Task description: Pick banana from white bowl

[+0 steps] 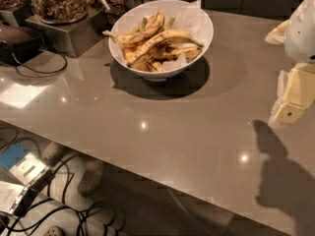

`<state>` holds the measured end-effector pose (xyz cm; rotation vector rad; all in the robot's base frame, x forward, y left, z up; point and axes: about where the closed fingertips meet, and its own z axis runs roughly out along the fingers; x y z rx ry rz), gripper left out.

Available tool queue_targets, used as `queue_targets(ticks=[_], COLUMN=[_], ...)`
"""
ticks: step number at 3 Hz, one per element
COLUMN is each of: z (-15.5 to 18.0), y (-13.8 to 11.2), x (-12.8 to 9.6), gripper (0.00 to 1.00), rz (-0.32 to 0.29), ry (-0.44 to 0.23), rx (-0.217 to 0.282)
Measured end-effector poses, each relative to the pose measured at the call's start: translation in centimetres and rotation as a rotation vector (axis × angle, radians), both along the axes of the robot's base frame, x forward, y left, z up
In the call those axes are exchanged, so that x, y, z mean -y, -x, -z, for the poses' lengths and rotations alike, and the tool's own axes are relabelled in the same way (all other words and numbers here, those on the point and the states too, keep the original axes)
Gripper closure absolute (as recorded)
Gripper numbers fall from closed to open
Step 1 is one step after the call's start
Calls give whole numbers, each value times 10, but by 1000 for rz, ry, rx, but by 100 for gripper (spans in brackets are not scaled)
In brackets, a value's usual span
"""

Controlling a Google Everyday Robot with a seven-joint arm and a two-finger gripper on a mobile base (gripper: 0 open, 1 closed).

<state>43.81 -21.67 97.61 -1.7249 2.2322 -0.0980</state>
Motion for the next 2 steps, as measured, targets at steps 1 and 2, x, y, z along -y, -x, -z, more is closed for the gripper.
queue_targets(ticks=[1, 2], z=[0, -6], y=[0, -18], x=[0, -11], gripper=[0, 0], rz=[0, -6], ry=[0, -8], rx=[0, -1])
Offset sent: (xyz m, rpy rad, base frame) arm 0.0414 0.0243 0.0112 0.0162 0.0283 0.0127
